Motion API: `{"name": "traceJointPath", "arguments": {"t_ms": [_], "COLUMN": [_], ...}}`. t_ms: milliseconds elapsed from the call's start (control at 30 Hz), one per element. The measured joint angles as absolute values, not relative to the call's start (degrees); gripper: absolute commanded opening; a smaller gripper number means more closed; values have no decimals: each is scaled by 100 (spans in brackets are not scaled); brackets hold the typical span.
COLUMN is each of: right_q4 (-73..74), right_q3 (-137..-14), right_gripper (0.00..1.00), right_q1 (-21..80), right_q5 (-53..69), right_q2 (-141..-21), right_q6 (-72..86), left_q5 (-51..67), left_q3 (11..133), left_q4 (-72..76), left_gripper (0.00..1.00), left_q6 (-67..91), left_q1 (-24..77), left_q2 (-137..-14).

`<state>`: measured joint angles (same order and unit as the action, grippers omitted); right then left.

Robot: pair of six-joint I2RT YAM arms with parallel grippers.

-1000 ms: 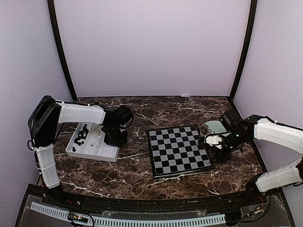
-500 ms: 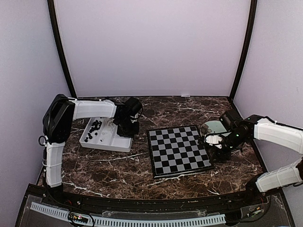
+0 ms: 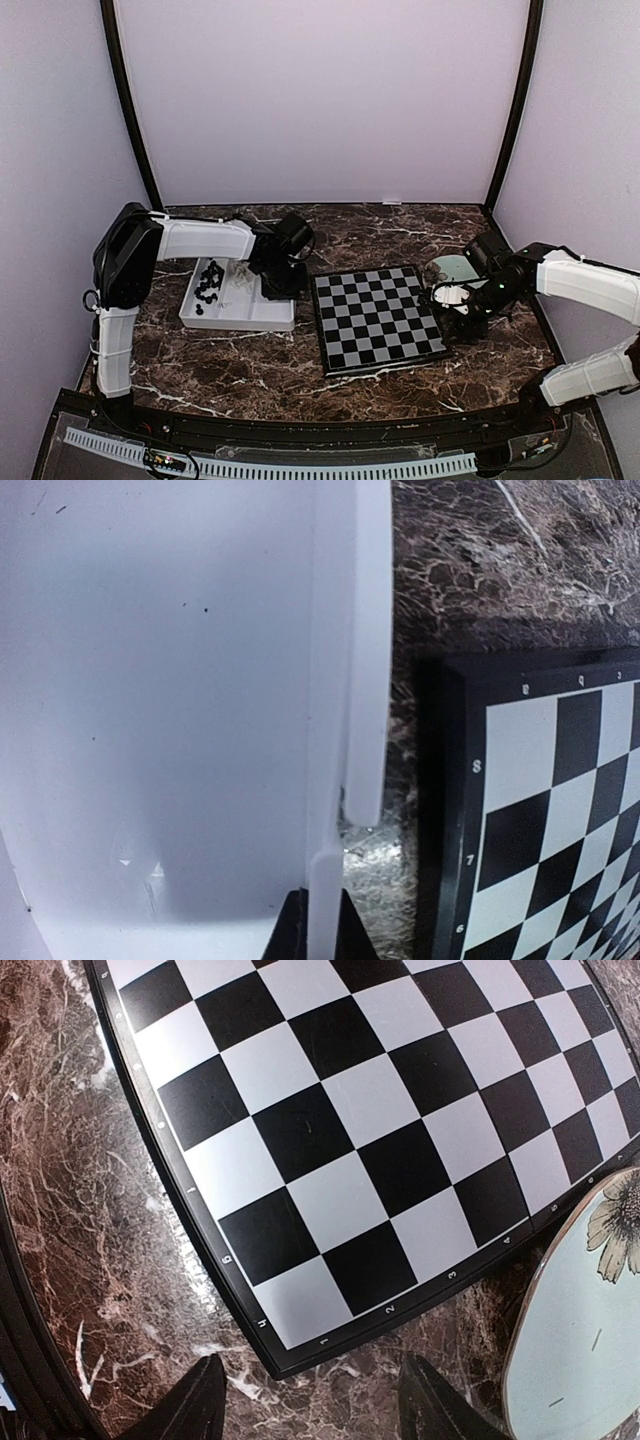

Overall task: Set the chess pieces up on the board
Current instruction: Move the storage box to the center of the board, then pick up the king from the storage box.

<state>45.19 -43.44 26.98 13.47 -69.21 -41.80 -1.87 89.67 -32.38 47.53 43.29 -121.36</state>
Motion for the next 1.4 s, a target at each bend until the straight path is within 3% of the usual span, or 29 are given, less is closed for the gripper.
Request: {"name": "traceJointPath", "arguments": {"t_ms": [200, 400, 667, 800, 1000, 1200, 1400], "right_q4": [4523, 4550, 4652, 4523, 3839, 3258, 3135], "right_q3": [-4335, -4335, -4392, -4648, -4786, -4508, -4348], "right_gripper": [60, 61, 61, 62, 63, 63, 63], "right_q1": [2698, 2698, 2635, 2053, 854, 473, 403], "right_q5": [1356, 1374, 1588, 2220, 3395, 3846, 3929], "right_q2": [-6921, -6919, -6890, -6956, -7175, -7179, -7179], "right_q6": [-4230, -4246, -4147, -3938, -3297, -2923, -2829], "left_q5": [180, 510, 327, 75, -217, -145, -89], "left_q3": [8750, 8897, 9605, 9760, 9717, 9745, 9907], "left_q4": [-2707, -2681, -3614, -3787, -3828, -3830, -4012], "left_gripper": [30, 44, 46, 44, 37, 27, 36], "left_q6": [5430, 5564, 4311, 3210, 1966, 1494, 1455], "left_q1": [4451, 4466, 4399, 4032, 3004, 2366, 2171], "left_q2": [-12095, -12088, -11430, -10921, -10864, -11290, -11826]}}
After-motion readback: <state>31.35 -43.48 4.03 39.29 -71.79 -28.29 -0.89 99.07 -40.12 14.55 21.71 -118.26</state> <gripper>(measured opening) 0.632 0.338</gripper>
